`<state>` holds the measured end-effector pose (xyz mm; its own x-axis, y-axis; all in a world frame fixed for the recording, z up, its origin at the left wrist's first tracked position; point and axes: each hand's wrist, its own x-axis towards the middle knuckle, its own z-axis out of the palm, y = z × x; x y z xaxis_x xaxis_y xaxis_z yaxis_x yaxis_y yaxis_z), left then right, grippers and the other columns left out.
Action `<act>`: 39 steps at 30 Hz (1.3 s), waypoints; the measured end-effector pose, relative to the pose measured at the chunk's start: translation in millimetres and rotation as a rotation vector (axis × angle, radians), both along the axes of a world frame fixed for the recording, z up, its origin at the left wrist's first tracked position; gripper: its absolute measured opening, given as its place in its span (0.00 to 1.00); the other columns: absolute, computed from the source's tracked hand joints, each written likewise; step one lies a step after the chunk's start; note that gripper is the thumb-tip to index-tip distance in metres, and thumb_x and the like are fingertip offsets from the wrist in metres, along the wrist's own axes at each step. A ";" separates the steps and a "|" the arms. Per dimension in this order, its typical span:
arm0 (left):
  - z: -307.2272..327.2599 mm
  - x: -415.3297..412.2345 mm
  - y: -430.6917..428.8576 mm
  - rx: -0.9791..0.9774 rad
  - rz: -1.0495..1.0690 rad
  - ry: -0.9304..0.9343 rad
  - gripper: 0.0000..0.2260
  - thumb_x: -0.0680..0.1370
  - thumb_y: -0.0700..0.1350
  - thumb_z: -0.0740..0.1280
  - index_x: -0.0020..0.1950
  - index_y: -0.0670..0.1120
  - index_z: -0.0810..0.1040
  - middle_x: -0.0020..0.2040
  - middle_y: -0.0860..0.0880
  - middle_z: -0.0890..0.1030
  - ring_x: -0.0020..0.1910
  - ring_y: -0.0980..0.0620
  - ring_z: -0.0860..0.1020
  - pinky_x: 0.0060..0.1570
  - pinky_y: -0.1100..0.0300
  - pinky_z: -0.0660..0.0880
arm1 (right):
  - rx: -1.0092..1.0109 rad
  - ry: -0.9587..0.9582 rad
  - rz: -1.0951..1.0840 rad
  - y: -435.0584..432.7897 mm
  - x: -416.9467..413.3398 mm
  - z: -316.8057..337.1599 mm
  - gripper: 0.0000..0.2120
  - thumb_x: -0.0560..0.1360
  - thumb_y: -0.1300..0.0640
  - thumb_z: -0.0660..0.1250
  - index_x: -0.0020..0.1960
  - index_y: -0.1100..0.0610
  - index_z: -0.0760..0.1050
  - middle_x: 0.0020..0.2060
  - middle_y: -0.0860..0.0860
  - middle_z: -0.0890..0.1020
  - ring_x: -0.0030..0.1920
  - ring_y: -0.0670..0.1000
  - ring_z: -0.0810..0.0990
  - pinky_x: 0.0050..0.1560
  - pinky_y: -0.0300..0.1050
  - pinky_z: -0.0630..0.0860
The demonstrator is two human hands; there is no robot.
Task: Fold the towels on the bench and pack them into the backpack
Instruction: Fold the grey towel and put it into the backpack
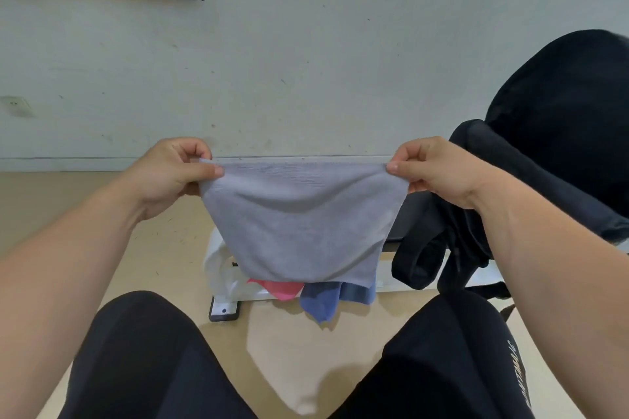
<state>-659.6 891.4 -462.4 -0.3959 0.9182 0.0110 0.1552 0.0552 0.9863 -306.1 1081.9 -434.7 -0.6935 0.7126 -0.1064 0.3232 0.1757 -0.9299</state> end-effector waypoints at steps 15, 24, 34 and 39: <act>-56.1 -6.3 72.3 -0.463 0.137 0.762 0.03 0.76 0.41 0.69 0.44 0.46 0.83 0.41 0.46 0.83 0.37 0.45 0.80 0.36 0.59 0.72 | 0.569 -0.886 -0.020 58.9 -64.0 -64.8 0.12 0.79 0.58 0.60 0.52 0.62 0.80 0.48 0.57 0.82 0.49 0.59 0.79 0.48 0.49 0.77; -97.8 4.7 137.1 -0.402 0.379 -0.379 0.05 0.82 0.35 0.56 0.50 0.43 0.68 0.49 0.43 0.76 0.34 0.42 0.83 0.30 0.53 0.81 | -0.341 -0.281 -0.512 90.6 -103.4 -116.6 0.12 0.80 0.66 0.52 0.51 0.61 0.74 0.43 0.63 0.83 0.33 0.59 0.84 0.30 0.47 0.80; -76.4 -26.7 225.3 -0.396 0.331 -0.292 0.05 0.83 0.38 0.56 0.52 0.40 0.72 0.48 0.43 0.77 0.36 0.43 0.83 0.31 0.54 0.82 | -0.226 -0.295 -0.631 172.5 -144.5 -103.7 0.09 0.76 0.72 0.54 0.44 0.63 0.71 0.30 0.61 0.77 0.21 0.53 0.79 0.22 0.43 0.73; -78.6 -44.6 250.7 -0.268 0.365 -0.204 0.05 0.82 0.39 0.59 0.57 0.44 0.71 0.56 0.42 0.77 0.39 0.45 0.82 0.49 0.50 0.82 | -0.032 -0.110 -0.588 186.3 -154.7 -100.9 0.08 0.61 0.60 0.59 0.37 0.55 0.75 0.35 0.56 0.80 0.43 0.64 0.85 0.48 0.63 0.82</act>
<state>-704.2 1142.0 -541.0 -0.6615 0.6792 -0.3181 -0.1163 0.3260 0.9382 -460.9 1268.3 -535.6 -0.1678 0.9686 -0.1834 0.4527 -0.0896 -0.8872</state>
